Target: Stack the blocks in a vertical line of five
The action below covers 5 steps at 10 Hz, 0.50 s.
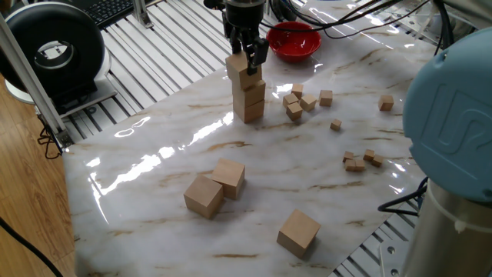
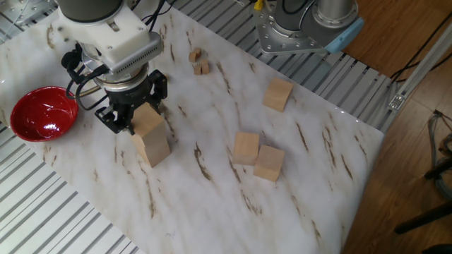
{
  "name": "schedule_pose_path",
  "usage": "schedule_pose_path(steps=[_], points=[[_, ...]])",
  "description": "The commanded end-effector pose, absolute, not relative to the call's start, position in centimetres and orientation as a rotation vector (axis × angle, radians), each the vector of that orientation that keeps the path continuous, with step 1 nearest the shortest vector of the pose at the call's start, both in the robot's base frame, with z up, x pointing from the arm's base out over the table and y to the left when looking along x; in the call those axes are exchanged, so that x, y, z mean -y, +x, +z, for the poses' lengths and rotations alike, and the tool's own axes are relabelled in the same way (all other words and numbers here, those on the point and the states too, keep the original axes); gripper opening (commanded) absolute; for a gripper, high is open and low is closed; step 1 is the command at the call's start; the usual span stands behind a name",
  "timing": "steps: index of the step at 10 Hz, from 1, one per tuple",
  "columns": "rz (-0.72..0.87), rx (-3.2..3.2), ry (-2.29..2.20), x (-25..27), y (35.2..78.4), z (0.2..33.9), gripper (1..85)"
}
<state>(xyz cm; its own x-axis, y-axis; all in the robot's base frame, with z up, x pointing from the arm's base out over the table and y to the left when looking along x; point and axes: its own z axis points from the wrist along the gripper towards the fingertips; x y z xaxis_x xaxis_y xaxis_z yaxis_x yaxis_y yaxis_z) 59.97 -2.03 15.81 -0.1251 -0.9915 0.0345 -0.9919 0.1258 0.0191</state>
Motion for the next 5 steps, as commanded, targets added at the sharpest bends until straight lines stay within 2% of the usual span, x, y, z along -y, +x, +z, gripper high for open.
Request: schedule_pose_path(steps=[1,5], points=[[0.051,2.333,2.000,3.20,59.66,15.95,42.0],[0.007,2.368,1.977,2.43,59.38,15.92,41.7]])
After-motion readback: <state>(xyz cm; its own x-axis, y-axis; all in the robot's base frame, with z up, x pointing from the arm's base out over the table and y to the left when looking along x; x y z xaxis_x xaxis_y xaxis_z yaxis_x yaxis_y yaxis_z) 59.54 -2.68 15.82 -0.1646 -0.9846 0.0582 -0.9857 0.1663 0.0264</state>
